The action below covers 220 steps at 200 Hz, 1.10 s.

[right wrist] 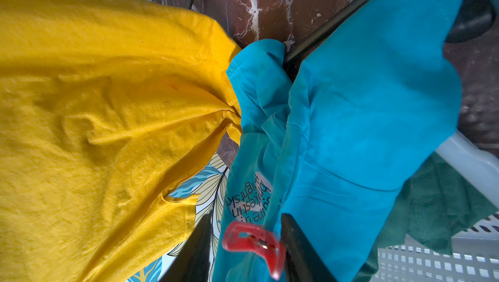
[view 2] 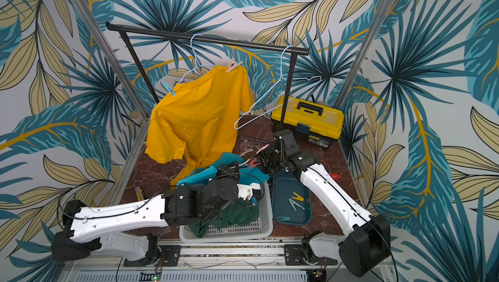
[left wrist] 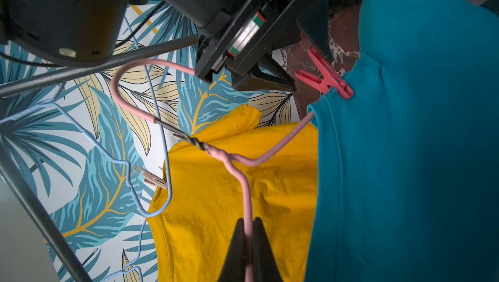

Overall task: Remove the clothespins securing t-shirts to the hanger
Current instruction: Remove the clothespin from the hanger.

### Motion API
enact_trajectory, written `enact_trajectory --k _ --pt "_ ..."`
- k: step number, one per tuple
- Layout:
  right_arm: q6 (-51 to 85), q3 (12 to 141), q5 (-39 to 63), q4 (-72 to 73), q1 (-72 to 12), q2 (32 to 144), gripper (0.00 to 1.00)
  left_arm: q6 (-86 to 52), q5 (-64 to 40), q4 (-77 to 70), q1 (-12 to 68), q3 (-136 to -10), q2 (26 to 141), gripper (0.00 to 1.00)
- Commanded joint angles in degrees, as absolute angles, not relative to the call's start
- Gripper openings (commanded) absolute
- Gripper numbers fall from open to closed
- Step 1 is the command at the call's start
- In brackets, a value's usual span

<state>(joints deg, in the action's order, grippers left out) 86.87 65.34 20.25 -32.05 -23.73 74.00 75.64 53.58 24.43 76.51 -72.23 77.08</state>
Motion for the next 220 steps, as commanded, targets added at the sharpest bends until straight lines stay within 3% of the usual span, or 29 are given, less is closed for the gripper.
enact_trajectory --k 1,44,130,220 --pt "87.71 64.36 21.18 -28.68 -24.08 74.92 0.39 76.77 49.73 25.40 77.53 -72.32 77.94 0.00" --pt "87.19 64.12 21.43 -28.98 -24.08 75.15 0.34 76.90 50.01 25.39 77.53 -72.33 77.66 0.00" --pt "87.58 60.91 20.94 -28.41 -24.08 72.70 0.16 76.73 50.26 25.40 77.57 -72.18 77.43 0.00" --pt "90.30 54.89 16.17 -25.10 -23.91 67.44 0.11 76.84 50.89 25.40 77.54 -71.77 76.89 0.00"
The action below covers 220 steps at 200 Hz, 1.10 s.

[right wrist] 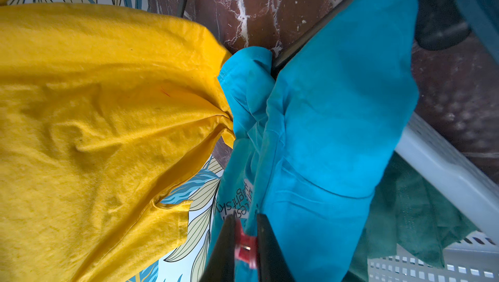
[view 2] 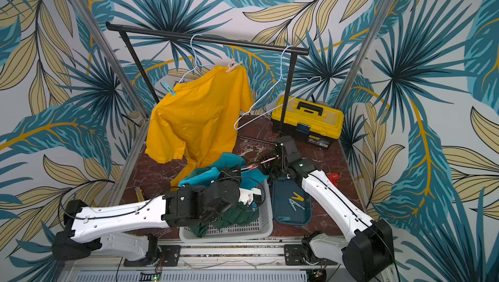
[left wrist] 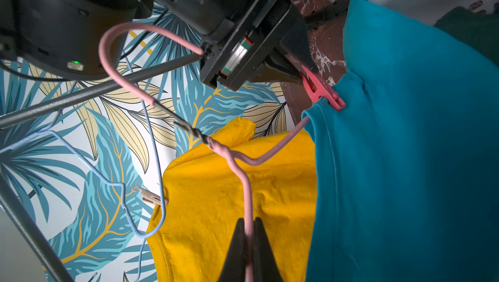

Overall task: Remove the clothespins securing t-shirts to the hanger
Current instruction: Remove the clothespin from the hanger, then place the clothespin in the storage box.

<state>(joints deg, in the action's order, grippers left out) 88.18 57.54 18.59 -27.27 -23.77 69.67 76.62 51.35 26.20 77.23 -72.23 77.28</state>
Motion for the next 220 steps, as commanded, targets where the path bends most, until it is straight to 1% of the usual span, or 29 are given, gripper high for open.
enact_trajectory --k 1,47,62,114,141,151,163,178,192,204,220 --pt "90.32 54.82 16.09 -25.12 -23.91 67.34 0.11 76.83 50.89 25.40 77.57 -71.79 76.90 0.00" --pt "91.12 52.53 11.96 -26.92 -23.18 62.74 0.10 76.82 50.85 25.41 77.54 -71.51 76.62 0.00" --pt "91.33 51.80 9.23 -29.36 -22.81 60.10 0.10 76.79 51.03 25.40 77.53 -71.48 76.55 0.00" --pt "89.18 50.30 -10.20 -48.65 -21.97 45.07 0.10 75.38 51.21 25.47 77.52 -71.53 76.11 0.00" --pt "86.80 51.72 -18.62 -59.22 -21.97 40.97 0.10 74.63 51.17 25.40 77.52 -71.93 76.27 0.00" --pt "86.41 51.39 -20.03 -61.55 -21.97 40.37 0.13 73.93 51.24 25.40 77.56 -72.65 76.35 0.00" --pt "86.27 50.32 -20.57 -62.40 -21.97 39.78 0.21 72.78 51.24 25.41 77.57 -73.85 76.53 0.00" --pt "86.52 48.63 -20.48 -62.41 -21.97 39.13 0.23 71.54 51.40 25.49 77.53 -74.95 76.85 0.00" --pt "86.83 47.04 -20.48 -62.06 -21.93 38.74 0.28 69.81 52.13 25.48 77.54 -76.02 77.36 0.00" --pt "87.06 45.84 -20.31 -61.31 -21.91 38.59 0.30 68.23 52.36 25.48 77.53 -76.37 77.77 0.00" --pt "86.84 44.74 -19.98 -60.00 -21.97 38.75 0.38 66.31 52.38 25.49 77.54 -76.38 78.19 0.00"
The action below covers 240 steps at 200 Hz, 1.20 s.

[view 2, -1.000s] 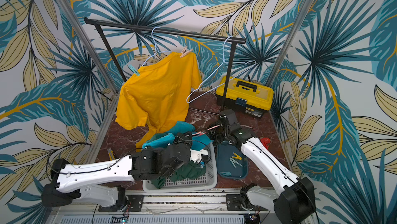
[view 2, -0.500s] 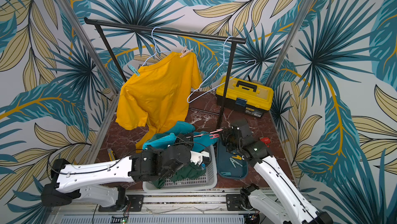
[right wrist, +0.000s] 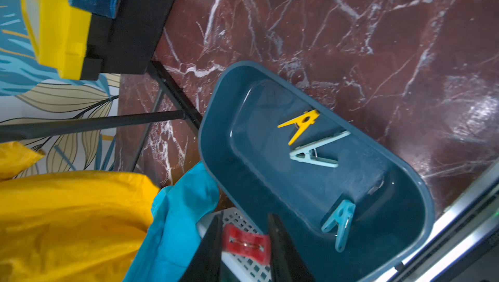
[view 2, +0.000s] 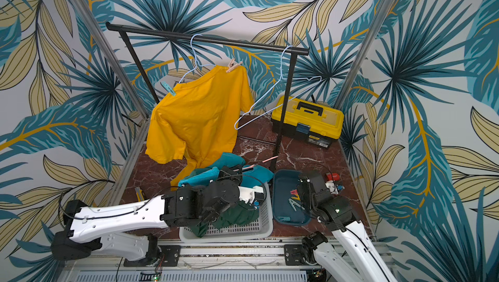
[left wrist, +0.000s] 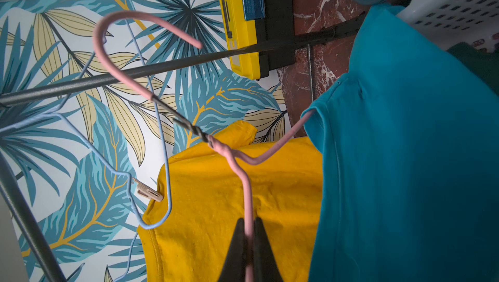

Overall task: Remove the clothespins securing t-shirts to the hanger
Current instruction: Place the clothespin in the storage box, then adjust the hanger.

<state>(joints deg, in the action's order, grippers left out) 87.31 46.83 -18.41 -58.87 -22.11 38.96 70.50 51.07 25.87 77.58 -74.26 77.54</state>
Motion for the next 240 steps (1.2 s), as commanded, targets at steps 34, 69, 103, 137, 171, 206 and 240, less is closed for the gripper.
enact_trajectory --k 34,69,103,137,171,206,240 --pt "86.09 44.60 -19.99 -58.48 -21.97 39.62 0.51 63.53 52.58 25.48 77.52 -76.69 79.00 0.00" --pt "83.85 45.27 -20.39 -56.35 -21.93 39.40 0.55 60.24 52.40 25.40 77.52 -77.56 79.34 0.00" --pt "77.76 47.67 -21.40 -53.74 -21.97 39.42 0.60 54.62 51.57 25.40 76.77 -79.72 78.54 0.00" --pt "66.33 52.81 -18.13 -48.54 -21.93 40.63 0.60 47.69 48.84 25.53 75.28 -81.69 76.43 0.04" --pt "53.74 60.81 -10.73 -45.36 -21.97 43.29 0.60 39.46 42.27 26.97 72.54 -81.86 72.59 0.06" --pt "51.14 62.27 1.71 -33.20 -21.97 43.09 0.60 32.13 33.70 27.16 68.18 -80.19 67.30 0.08" --pt "52.55 65.70 12.95 -25.81 -21.97 46.29 0.60 28.20 23.34 27.33 64.59 -79.26 62.96 0.08"
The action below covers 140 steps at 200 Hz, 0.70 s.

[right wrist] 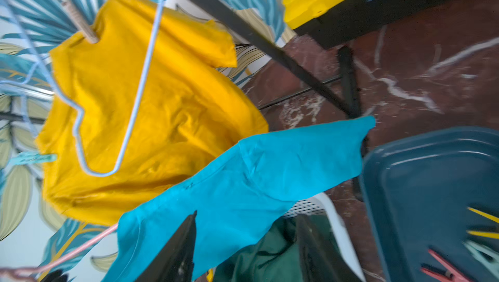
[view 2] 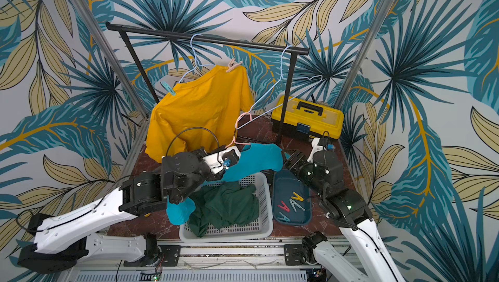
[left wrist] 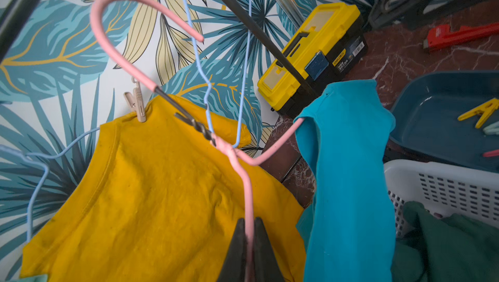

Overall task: Remove the clothespins securing t-shirts to the hanger
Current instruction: Adjust the hanger.

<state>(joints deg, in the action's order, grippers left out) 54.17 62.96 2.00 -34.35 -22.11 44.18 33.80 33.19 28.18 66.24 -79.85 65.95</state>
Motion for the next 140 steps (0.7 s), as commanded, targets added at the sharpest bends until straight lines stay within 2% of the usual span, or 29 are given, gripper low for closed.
enact_trajectory --k 1,48,107,140 --pt "52.60 65.85 13.20 -25.74 -21.93 46.44 0.60 28.16 23.05 27.33 64.55 -79.23 62.90 0.08" --pt "49.91 71.94 21.58 -21.14 -22.06 51.23 0.60 23.99 15.26 28.95 61.47 -78.71 61.96 0.07" --pt "44.19 75.41 24.49 -19.09 -23.45 54.69 0.59 20.40 11.16 29.85 59.98 -80.25 64.05 0.08" --pt "40.89 75.92 23.31 -18.21 -27.47 56.55 0.58 19.84 9.52 32.34 59.73 -83.50 66.68 0.08"
